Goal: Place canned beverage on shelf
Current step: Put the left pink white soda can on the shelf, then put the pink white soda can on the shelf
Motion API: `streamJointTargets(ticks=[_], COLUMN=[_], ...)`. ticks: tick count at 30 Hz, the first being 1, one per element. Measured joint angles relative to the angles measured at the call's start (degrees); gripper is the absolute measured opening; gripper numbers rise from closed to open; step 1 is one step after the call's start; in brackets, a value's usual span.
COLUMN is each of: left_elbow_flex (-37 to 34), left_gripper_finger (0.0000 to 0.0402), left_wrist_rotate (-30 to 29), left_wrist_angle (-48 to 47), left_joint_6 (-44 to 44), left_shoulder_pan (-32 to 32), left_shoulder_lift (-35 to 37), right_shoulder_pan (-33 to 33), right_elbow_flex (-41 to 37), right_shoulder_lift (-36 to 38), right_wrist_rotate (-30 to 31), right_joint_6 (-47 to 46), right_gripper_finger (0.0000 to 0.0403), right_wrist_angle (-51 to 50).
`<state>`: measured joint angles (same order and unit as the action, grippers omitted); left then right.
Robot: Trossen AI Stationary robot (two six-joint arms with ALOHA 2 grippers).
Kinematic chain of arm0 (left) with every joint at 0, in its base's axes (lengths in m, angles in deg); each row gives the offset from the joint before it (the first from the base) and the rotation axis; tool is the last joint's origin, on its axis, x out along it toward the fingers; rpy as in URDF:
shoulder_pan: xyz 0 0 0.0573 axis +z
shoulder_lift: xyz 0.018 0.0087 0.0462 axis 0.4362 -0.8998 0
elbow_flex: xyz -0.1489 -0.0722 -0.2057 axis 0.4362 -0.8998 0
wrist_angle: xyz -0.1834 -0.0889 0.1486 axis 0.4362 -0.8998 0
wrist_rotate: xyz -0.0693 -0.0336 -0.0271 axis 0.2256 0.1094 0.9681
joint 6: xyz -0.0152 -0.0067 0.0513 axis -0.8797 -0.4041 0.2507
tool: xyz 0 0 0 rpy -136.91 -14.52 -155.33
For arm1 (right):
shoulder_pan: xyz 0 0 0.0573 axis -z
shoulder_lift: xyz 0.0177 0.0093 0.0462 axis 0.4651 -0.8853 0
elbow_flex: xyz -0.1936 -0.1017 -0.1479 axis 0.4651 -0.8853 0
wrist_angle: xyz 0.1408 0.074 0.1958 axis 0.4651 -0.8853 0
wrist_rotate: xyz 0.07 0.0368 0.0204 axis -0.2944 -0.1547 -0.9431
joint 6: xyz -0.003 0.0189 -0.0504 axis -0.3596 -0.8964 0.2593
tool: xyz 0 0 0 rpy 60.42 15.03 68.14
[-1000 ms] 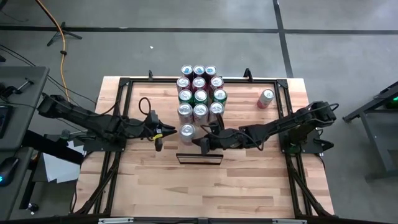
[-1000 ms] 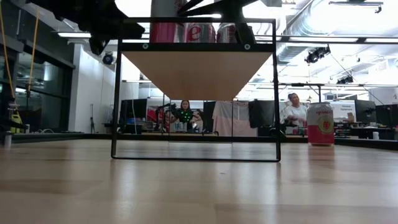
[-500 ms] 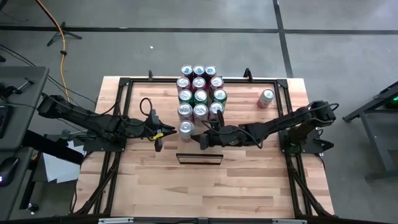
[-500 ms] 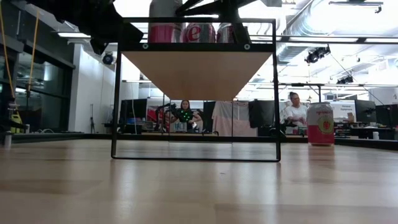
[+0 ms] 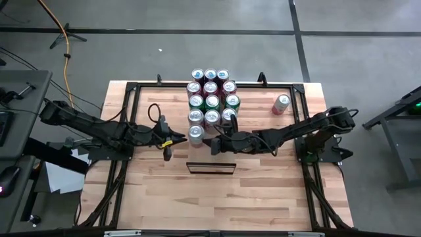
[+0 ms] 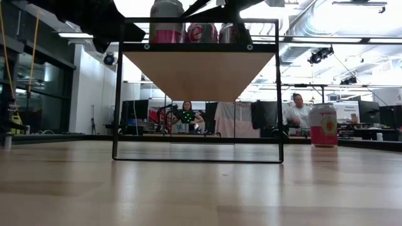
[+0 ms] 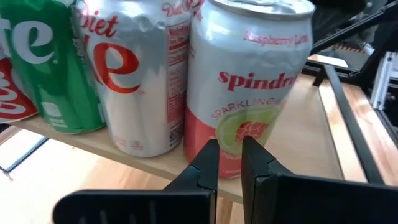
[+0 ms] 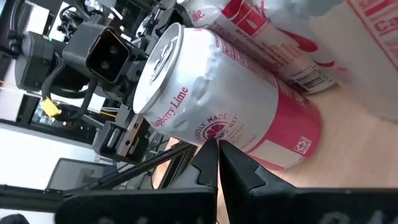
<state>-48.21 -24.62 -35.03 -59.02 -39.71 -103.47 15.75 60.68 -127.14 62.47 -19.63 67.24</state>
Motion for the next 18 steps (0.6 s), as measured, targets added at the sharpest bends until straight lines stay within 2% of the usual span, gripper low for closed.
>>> streamJointTargets(ticks=[3, 8, 15, 18], left_elbow_flex=[0.01, 0.02, 0.02, 0.02], left_gripper_finger=[0.0, 0.0, 0.0, 0.0], left_wrist_rotate=[2.04, 10.03, 10.06, 10.67], left_wrist_angle=[0.15, -0.68, 1.13, 0.65], left_joint_6=[0.0, 0.19, 1.4, 1.0], left_shoulder_pan=[0.01, -0.04, 0.83, 1.2], left_shoulder_lift=[0.0, 0.0, -0.56, -0.67], right_shoulder_pan=[0.0, -0.02, -0.02, -0.44], right_elbow_flex=[0.0, -0.02, -0.02, -0.04], right_shoulder_lift=[0.0, 1.37, 6.74, 10.06], right_wrist_rotate=[-1.7, -3.21, -2.75, -4.3], right_joint_6=[2.28, 6.12, 10.99, 15.48], right_gripper_finger=[0.0, 0.0, 0.0, 0.0], right_wrist_angle=[-0.05, -2.33, -13.13, -18.39])
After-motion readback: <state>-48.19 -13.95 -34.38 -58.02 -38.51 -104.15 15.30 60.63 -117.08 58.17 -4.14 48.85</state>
